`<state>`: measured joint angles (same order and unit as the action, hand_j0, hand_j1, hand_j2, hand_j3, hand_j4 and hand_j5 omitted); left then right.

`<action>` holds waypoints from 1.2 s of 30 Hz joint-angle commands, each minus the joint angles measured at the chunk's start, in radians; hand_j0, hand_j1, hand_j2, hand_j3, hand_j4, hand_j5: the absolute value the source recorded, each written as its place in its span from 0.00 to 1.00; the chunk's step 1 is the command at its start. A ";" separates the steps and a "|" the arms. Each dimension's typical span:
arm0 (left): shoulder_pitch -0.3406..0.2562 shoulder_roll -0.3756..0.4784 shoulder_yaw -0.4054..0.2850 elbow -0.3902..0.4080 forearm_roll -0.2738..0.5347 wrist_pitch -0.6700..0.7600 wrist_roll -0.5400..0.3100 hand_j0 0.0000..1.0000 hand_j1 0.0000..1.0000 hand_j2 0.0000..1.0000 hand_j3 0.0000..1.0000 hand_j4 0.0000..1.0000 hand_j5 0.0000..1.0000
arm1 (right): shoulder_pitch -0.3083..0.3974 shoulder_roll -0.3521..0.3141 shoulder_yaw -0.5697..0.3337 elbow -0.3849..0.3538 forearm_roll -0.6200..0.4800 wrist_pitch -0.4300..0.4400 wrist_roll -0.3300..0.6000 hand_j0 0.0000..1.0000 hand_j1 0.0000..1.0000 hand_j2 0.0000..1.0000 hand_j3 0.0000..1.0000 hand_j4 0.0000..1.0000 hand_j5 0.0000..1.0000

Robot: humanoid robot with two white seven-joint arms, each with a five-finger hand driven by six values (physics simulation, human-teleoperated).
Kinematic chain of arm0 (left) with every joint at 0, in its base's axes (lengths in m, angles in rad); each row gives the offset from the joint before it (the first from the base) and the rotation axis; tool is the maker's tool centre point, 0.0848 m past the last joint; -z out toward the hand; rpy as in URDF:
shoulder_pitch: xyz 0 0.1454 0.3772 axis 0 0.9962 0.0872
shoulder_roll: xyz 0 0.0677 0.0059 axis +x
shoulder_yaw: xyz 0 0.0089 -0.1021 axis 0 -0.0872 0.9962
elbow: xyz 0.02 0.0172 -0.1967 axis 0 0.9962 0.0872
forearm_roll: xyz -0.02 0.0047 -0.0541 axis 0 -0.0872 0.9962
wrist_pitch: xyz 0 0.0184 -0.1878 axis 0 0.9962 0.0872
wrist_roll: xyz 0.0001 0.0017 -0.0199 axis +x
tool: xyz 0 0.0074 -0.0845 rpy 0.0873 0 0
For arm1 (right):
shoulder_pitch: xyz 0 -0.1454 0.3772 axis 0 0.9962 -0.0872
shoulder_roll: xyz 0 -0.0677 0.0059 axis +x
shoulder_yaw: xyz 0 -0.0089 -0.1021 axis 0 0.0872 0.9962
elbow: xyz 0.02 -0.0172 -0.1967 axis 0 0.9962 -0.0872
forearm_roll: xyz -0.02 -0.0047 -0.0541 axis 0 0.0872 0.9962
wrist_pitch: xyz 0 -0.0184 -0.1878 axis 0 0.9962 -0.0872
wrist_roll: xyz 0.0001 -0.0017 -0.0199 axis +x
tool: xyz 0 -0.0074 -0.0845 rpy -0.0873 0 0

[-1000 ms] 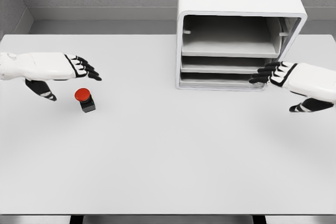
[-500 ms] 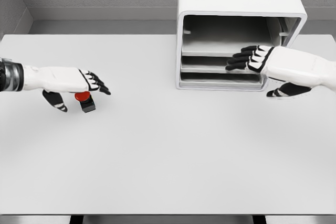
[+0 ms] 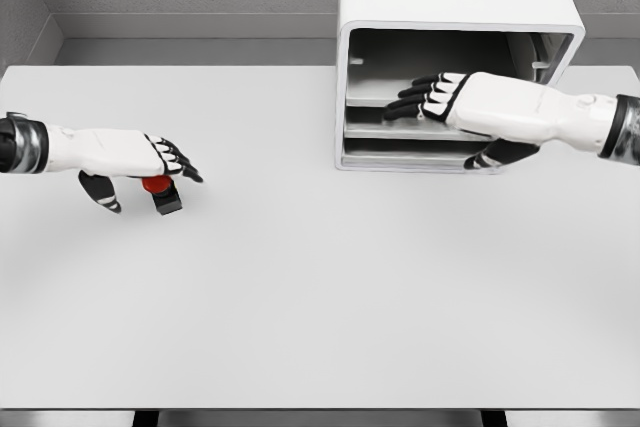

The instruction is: Slide open multi-storey tabletop storage cabinets and put open load switch and slide close multi-storey tabletop storage cabinets

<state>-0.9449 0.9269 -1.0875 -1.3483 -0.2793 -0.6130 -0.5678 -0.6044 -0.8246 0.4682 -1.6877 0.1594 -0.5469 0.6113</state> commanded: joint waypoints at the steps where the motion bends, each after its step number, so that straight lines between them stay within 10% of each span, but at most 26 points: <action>1: 0.000 -0.005 0.000 0.009 0.005 0.002 0.000 0.93 0.93 0.93 0.93 0.93 0.93 | -0.002 0.015 0.014 0.029 0.000 0.058 0.000 1.00 1.00 1.00 1.00 1.00 1.00; 22: -0.002 -0.005 0.000 0.006 0.005 0.002 -0.001 0.38 0.38 0.38 0.38 0.38 0.38 | -0.160 0.127 0.182 0.217 0.077 0.194 0.000 1.00 1.00 1.00 1.00 1.00 1.00; 36: -0.060 0.027 0.006 -0.005 0.032 0.002 0.000 0.35 0.35 0.35 0.35 0.35 0.35 | -0.149 0.091 0.191 0.206 0.109 0.153 0.000 1.00 1.00 1.00 1.00 1.00 1.00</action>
<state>-1.0094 0.9434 -1.0834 -1.3513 -0.2619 -0.6129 -0.5691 -0.7486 -0.7171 0.6582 -1.4682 0.2748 -0.3692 0.6098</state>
